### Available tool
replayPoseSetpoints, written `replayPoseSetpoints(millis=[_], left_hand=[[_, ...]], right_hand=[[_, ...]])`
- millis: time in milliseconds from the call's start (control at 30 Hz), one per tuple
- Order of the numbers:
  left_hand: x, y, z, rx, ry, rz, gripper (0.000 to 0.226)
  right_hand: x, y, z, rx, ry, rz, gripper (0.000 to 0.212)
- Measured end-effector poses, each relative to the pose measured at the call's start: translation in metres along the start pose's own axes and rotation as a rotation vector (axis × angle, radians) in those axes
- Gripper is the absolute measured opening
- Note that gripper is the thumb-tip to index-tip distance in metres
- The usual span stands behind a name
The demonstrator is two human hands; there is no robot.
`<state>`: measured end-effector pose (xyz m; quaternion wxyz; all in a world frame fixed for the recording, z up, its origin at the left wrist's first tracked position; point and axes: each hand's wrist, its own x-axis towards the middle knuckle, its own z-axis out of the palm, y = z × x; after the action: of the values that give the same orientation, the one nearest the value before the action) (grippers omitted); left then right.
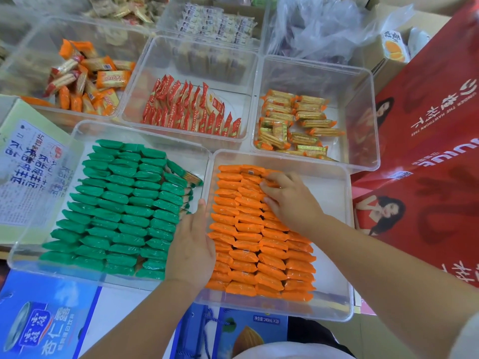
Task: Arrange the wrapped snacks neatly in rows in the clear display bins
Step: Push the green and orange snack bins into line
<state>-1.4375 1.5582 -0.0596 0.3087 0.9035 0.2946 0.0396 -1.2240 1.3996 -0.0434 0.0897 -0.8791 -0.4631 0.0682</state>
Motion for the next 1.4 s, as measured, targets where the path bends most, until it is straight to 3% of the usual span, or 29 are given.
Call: replayPoseSetpoints(millis=[200,267,333,467,567,700,1000,1133,1200,1333,1400], left_hand=[[0.000,0.002,-0.001,0.014,0.013,-0.005,0.075],[0.000,0.002,-0.001,0.019,0.011,-0.004,0.075],[0.000,0.002,-0.001,0.028,0.010,-0.001,0.076],[0.000,0.003,-0.001,0.052,0.022,0.014,0.075],[0.000,0.002,-0.001,0.051,0.021,0.020,0.075],[0.001,0.001,-0.001,0.048,0.014,0.010,0.076],[-0.001,0.001,0.000,0.034,0.002,0.003,0.079],[0.001,0.000,0.001,0.040,0.002,-0.003,0.078],[0.000,0.001,0.001,0.042,0.005,0.000,0.078],[0.000,0.001,0.001,0.030,0.008,0.001,0.079],[0.000,0.001,0.001,0.027,0.014,0.009,0.079]], right_hand=[[0.017,0.002,-0.014,-0.073,-0.139,-0.036,0.039],[0.024,0.000,-0.023,-0.120,-0.093,-0.079,0.040],[0.031,-0.007,-0.027,-0.091,-0.040,-0.098,0.051],[0.048,-0.029,-0.018,-0.017,-0.203,-0.144,0.073],[0.052,-0.041,-0.005,-0.027,-0.227,-0.085,0.079],[0.050,-0.055,0.006,-0.023,-0.212,-0.008,0.076],[0.052,-0.051,-0.011,0.006,-0.239,-0.125,0.063],[0.031,-0.021,-0.024,0.090,0.083,0.010,0.046],[0.017,-0.003,-0.024,0.072,0.153,0.077,0.047],[-0.001,0.007,-0.007,0.079,-0.065,0.135,0.062],[-0.002,0.002,0.001,0.142,-0.095,0.155,0.062]])
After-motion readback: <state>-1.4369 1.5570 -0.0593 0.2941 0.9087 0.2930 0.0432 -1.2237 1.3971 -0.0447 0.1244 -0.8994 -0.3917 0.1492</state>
